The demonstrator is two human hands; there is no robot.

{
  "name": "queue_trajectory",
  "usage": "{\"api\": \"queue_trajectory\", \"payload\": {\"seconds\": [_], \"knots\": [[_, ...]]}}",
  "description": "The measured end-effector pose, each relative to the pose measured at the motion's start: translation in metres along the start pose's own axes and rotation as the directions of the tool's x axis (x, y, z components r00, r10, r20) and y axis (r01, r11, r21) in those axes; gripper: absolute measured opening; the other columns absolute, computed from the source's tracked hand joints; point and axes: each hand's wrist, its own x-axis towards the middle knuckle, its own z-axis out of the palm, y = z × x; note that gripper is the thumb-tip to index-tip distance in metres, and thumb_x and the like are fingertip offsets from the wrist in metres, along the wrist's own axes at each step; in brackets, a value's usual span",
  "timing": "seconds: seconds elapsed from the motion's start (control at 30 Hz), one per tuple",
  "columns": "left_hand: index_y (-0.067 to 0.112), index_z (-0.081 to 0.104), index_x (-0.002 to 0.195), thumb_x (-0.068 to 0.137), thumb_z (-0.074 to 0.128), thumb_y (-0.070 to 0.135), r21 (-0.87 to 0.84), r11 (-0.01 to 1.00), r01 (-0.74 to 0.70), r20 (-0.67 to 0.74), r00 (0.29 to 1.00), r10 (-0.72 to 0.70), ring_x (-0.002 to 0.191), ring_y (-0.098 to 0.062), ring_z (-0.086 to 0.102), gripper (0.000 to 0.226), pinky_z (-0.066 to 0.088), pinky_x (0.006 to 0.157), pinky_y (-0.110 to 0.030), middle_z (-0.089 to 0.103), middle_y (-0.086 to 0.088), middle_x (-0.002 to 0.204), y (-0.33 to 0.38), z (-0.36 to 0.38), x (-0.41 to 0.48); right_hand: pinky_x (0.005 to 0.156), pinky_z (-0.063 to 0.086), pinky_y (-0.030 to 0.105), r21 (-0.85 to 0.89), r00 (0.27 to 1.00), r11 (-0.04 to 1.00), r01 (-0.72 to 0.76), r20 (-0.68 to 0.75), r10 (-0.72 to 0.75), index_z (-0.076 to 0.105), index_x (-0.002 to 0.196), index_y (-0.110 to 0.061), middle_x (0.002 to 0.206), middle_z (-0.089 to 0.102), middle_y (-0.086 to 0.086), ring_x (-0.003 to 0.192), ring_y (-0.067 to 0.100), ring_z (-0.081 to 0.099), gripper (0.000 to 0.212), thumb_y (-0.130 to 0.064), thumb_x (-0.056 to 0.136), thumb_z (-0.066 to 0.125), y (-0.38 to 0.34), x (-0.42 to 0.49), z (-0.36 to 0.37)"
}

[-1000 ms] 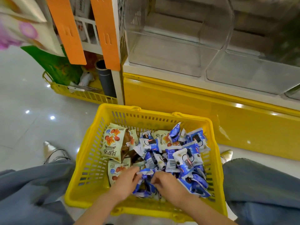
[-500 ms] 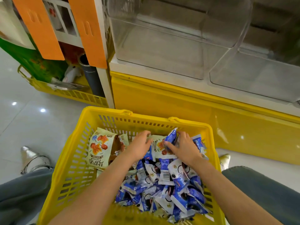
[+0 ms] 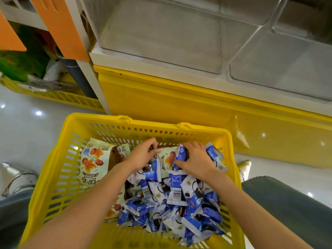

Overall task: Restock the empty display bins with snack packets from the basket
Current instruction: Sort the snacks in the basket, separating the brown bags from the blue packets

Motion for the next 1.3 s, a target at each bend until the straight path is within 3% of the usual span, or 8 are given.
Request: {"api": "queue_trajectory", "payload": {"seconds": [0.17, 0.3, 0.53, 0.63, 0.73, 0.9, 1.1, 1.3], "knots": [[0.017, 0.037, 0.079, 0.093, 0.051, 0.022, 0.322, 0.926, -0.199, -0.144, 0.956, 0.256, 0.073, -0.012, 0.037, 0.021, 0.029, 0.062, -0.024, 0.041, 0.005, 0.08, 0.026, -0.015, -0.025, 0.076, 0.043, 0.028, 0.021, 0.992, 0.998, -0.063, -0.106, 0.065, 0.048, 0.118, -0.022, 0.12, 0.048, -0.001, 0.107, 0.019, 0.052, 0.05, -0.054, 0.082, 0.06, 0.013, -0.018, -0.009], [0.016, 0.045, 0.094, 0.09, 0.059, 0.015, 0.662, 0.714, -0.227, -0.178, 0.878, 0.444, 0.091, -0.012, 0.039, 0.015, 0.036, 0.063, -0.023, 0.046, 0.001, 0.096, 0.049, -0.033, -0.051, 0.09, 0.046, 0.035, -0.115, 0.994, 0.989, -0.095, -0.065, 0.088, 0.045, 0.126, -0.015, 0.129, 0.047, 0.006, 0.121, 0.023, 0.045, 0.049, -0.046, 0.089, 0.056, 0.004, -0.024, -0.013], [0.028, 0.041, 0.098, 0.093, 0.051, 0.024, 0.687, 0.596, -0.417, 0.071, 0.854, 0.516, 0.094, -0.003, 0.028, 0.012, 0.032, 0.067, -0.021, 0.03, 0.013, 0.098, 0.077, -0.09, -0.106, 0.105, 0.024, 0.019, 0.056, 0.921, 0.925, 0.376, -0.128, -0.367, 0.017, 0.146, -0.015, 0.143, 0.034, 0.0, 0.132, 0.012, 0.031, 0.089, -0.064, 0.078, 0.045, -0.053, -0.058, -0.03], [0.027, 0.043, 0.096, 0.093, 0.051, 0.025, 0.665, 0.597, -0.448, 0.108, 0.849, 0.517, 0.099, -0.008, 0.04, 0.009, 0.04, 0.077, -0.026, 0.033, 0.013, 0.098, 0.081, -0.102, -0.136, 0.084, 0.036, 0.008, 0.095, 0.906, 0.901, 0.423, -0.015, -0.424, 0.026, 0.143, -0.025, 0.136, 0.049, -0.005, 0.112, 0.006, 0.051, 0.089, -0.068, 0.072, 0.057, -0.08, -0.071, -0.025], [0.019, 0.054, 0.095, 0.094, 0.05, 0.026, 0.593, 0.68, -0.431, -0.027, 0.833, 0.552, 0.098, -0.01, 0.046, 0.008, 0.039, 0.076, -0.025, 0.046, 0.007, 0.1, 0.072, -0.111, -0.16, 0.079, 0.05, 0.022, 0.197, 0.929, 0.911, 0.363, 0.005, -0.371, 0.041, 0.134, -0.026, 0.116, 0.061, -0.008, 0.094, 0.007, 0.06, 0.079, -0.063, 0.07, 0.068, -0.105, -0.077, -0.01], [0.011, 0.052, 0.121, 0.096, 0.044, 0.019, 0.282, 0.958, 0.051, -0.637, 0.757, 0.147, 0.105, -0.021, 0.049, 0.027, 0.039, 0.085, -0.032, 0.049, -0.007, 0.119, 0.003, -0.121, -0.196, 0.087, 0.052, 0.034, 0.434, 0.99, 0.898, 0.073, 0.074, -0.117, 0.039, 0.137, -0.014, 0.117, 0.063, 0.0, 0.103, 0.017, 0.062, 0.077, -0.056, 0.077, 0.065, -0.135, -0.089, 0.037], [0.02, 0.044, 0.11, 0.098, 0.031, 0.039, -0.136, 0.966, 0.22, -0.459, 0.85, -0.258, 0.083, -0.018, 0.061, 0.026, 0.05, 0.07, -0.036, 0.062, 0.0, 0.091, -0.067, -0.093, -0.219, 0.091, 0.047, 0.027, 0.639, 0.949, 0.741, -0.205, 0.316, -0.011, 0.049, 0.124, -0.009, 0.121, 0.062, 0.004, 0.109, 0.017, 0.059, 0.039, -0.033, 0.094, 0.054, -0.166, -0.097, 0.125], [0.022, 0.042, 0.103, 0.098, 0.028, 0.043, -0.143, 0.971, 0.193, -0.526, 0.816, -0.239, 0.071, -0.005, 0.057, 0.025, 0.041, 0.055, -0.022, 0.058, 0.008, 0.079, -0.074, -0.088, -0.215, 0.084, 0.048, 0.021, 0.416, 0.928, 0.897, -0.148, 0.372, -0.02, 0.049, 0.126, -0.007, 0.126, 0.06, 0.007, 0.106, 0.016, 0.06, 0.037, -0.03, 0.097, 0.049, -0.151, -0.078, 0.143]]}}
